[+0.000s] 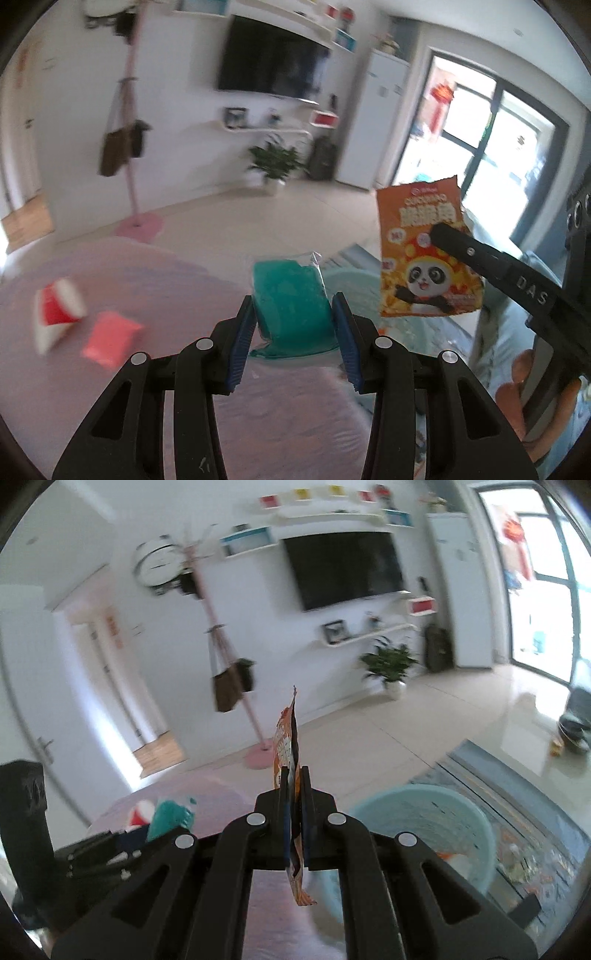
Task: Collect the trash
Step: 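Carry the green packet and snack bag to the basket and release both, then move both open tools back to the red-white cup and pink packet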
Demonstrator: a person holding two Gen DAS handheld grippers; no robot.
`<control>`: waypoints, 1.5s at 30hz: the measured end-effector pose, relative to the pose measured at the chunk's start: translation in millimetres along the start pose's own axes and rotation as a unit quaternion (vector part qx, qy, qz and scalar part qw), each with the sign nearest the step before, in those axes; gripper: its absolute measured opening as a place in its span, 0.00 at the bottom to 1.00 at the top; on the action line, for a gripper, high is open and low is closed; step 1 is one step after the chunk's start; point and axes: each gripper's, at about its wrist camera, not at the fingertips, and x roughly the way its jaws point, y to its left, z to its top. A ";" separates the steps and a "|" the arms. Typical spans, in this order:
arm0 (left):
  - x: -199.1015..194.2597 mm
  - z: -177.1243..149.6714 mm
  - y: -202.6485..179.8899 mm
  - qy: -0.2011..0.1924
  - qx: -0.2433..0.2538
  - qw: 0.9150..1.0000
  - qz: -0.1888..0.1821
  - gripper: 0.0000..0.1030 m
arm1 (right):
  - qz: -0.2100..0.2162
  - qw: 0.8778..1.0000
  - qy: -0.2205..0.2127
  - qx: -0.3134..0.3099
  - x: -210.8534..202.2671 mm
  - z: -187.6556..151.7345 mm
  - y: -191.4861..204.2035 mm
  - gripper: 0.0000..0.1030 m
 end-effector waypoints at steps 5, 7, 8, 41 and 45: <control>45.2 1.6 -29.7 0.034 0.009 0.999 -0.040 0.40 | -0.060 0.998 0.011 0.026 7.5 -5.9 -47.9 0.03; 63.4 -0.3 -36.3 0.052 0.006 0.997 -0.053 0.40 | -0.076 0.996 0.025 0.039 16.4 -11.0 -63.8 0.03; 71.0 -0.8 -37.7 0.060 0.004 0.997 -0.057 0.40 | -0.083 0.995 0.033 0.045 20.2 -14.5 -70.0 0.03; 54.9 -11.7 -12.7 0.051 -0.047 0.995 -0.066 0.79 | -0.113 0.982 0.116 0.094 56.2 -44.1 -107.9 0.59; 21.3 -8.4 -2.5 0.021 -0.054 0.997 -0.041 0.78 | -0.102 0.987 0.099 0.077 45.7 -33.1 -81.5 0.63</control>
